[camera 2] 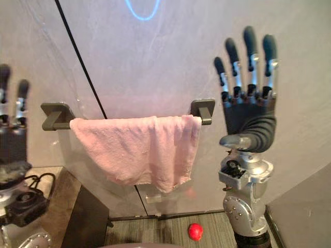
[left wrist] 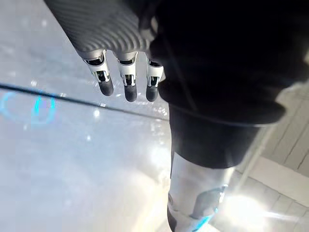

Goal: Organize washtable

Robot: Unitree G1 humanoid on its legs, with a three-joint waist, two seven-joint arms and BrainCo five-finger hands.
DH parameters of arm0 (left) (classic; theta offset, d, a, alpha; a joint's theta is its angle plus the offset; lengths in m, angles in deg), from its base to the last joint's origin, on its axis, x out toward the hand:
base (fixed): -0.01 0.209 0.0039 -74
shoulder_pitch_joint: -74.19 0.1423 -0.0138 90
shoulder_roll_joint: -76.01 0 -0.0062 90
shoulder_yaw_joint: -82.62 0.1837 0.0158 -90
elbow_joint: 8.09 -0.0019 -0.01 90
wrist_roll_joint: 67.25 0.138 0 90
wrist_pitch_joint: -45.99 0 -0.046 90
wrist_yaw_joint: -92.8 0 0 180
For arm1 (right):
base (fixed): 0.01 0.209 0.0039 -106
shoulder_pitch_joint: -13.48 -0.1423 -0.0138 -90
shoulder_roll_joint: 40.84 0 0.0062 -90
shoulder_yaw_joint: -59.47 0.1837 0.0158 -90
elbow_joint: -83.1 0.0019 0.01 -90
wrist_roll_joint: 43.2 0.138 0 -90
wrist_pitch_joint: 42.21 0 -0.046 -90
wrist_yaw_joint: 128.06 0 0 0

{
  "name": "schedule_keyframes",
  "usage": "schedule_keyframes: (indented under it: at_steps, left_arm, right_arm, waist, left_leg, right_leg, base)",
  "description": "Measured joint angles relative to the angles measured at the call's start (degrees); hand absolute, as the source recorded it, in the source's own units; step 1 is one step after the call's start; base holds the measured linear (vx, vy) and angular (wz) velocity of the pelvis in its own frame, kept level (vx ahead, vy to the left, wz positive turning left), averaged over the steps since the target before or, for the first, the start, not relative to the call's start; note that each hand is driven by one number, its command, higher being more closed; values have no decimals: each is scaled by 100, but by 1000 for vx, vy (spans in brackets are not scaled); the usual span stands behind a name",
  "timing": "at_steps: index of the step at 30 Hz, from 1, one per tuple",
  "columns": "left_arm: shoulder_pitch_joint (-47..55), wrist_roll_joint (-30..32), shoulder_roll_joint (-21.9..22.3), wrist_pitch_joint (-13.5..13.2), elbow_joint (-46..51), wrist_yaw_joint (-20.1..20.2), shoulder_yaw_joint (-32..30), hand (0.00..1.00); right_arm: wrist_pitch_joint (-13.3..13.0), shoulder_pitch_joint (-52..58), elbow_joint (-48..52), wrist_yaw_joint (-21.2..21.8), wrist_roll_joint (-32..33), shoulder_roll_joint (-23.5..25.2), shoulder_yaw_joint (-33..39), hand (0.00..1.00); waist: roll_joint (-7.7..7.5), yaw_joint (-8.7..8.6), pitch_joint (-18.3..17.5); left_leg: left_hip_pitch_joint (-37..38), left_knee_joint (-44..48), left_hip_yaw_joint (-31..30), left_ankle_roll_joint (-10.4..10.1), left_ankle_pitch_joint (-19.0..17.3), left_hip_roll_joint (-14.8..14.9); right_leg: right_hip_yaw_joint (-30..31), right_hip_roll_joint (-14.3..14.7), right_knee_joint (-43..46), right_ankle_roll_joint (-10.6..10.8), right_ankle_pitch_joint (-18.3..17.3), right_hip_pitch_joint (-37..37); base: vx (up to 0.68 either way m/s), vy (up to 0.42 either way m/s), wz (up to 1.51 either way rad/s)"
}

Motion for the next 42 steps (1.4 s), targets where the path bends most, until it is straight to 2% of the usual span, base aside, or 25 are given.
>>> schedule_keyframes:
  at_steps: [2, 4, 5, 6, 9, 14, 16, 19, 22, 25, 28, 34, 42]
  left_arm:
    - [0, -357, -166, 156, -44, 298, 294, 0]
    - [0, -723, -511, 371, -260, 667, 728, 0]
    - [1, -760, -615, 414, -329, 714, 855, 0]
    - [5, -907, -845, 573, -489, 923, 1099, 0]
    - [29, -1113, -1270, 836, -868, 1373, 1455, 0]
    - [283, -1132, -1623, 930, -1489, 1670, 1658, 0]
    - [291, -1123, -1666, 932, -1674, 1666, 1665, 0]
    - [280, -1058, -1666, 903, -1788, 1657, 1681, 0]
    - [228, -759, -1643, 793, -2173, 1506, 1840, 0]
    - [199, -389, -1521, 790, -2607, 1306, 1847, 0]
    - [36, 10, -1160, 791, -3042, 1066, 1863, 0]
    - [-194, 437, -690, 791, -3443, 759, 1833, 0]
    - [-285, 1063, -152, 791, -3927, 416, 1496, 0]
  right_arm:
    - [138, -4, -1, 229, 330, -102, -188, 0]
    - [322, -2, -16, 509, 726, -260, -608, 0]
    - [359, 4, -25, 556, 777, -316, -741, 0]
    - [524, 31, -49, 737, 952, -474, -1004, 0]
    - [881, 331, -217, 1125, 1205, -876, -1435, 0]
    - [1405, 1016, -1041, 1395, 1389, -1595, -1921, 0]
    - [1523, 1045, -1242, 1501, 1367, -1809, -1997, 0]
    - [1552, 1044, -1482, 1553, 1221, -2005, -2120, 0]
    - [1562, 1003, -1802, 1492, 801, -2047, -2336, 0]
    - [1575, 961, -2206, 1364, 445, -1877, -2430, 0]
    - [1591, 792, -2607, 1177, 94, -1571, -2443, 0]
    - [1578, 512, -2900, 919, -517, -1181, -2369, 0]
    - [1500, 364, -3458, 541, -1384, -646, -1846, 0]
  waist:
    - [0, -1, 1]
    - [1, -4, 2]
    - [1, -10, 3]
    - [-1, -15, 6]
    - [-13, 0, 11]
    - [-23, 8, 34]
    - [-27, 1, 54]
    - [-61, 12, 86]
    - [-78, 23, 99]
    - [-79, 30, 98]
    - [-69, 29, 105]
    - [-53, 28, 115]
    - [-53, 19, 117]
  left_leg:
    - [45, -2, 1, 0, 0, 1]
    - [65, -3, -1, 1, -1, 5]
    - [69, -3, 0, 1, -1, 6]
    - [85, -2, -3, 1, -1, 9]
    - [90, -2, -6, 2, -1, 12]
    - [77, -13, -5, 2, 0, 13]
    - [75, -17, -3, 2, -1, 13]
    - [63, -17, -6, 2, -1, 12]
    - [35, -21, -13, 1, -1, 8]
    - [-51, -21, -14, 2, 0, -7]
    - [-105, -16, -30, 1, 2, -23]
    - [-208, -16, -38, 2, 2, -25]
    - [-301, -20, -45, 3, 3, -33]
  right_leg:
    - [2, -1, -3, 0, 0, 44]
    - [3, 1, -3, 0, 0, 62]
    - [4, 2, -3, 0, 0, 62]
    - [6, 4, -2, -1, 0, 58]
    - [8, 7, -2, -2, 1, 61]
    - [7, 10, -6, -3, 2, 42]
    - [7, 12, -9, -3, 2, 38]
    - [0, 15, -15, -4, 1, 32]
    - [-9, 11, -31, -3, 2, 18]
    - [-9, 11, -29, -4, 3, -70]
    - [-22, 10, -30, -5, 4, -87]
    - [-26, 12, -29, -6, 4, -193]
    - [-26, 8, -29, -8, 2, -284]
  base:
    - [-23, -10, 0]
    - [-66, -23, -1]
    - [-76, -22, 0]
    - [-68, -18, 0]
    - [-67, -19, 0]
    - [-22, -10, 0]
    - [0, 0, 0]
    - [0, 0, 0]
    - [0, 0, 0]
    - [0, 0, 0]
    - [3, -3, 1]
    - [0, 0, 0]
    - [0, 0, 0]
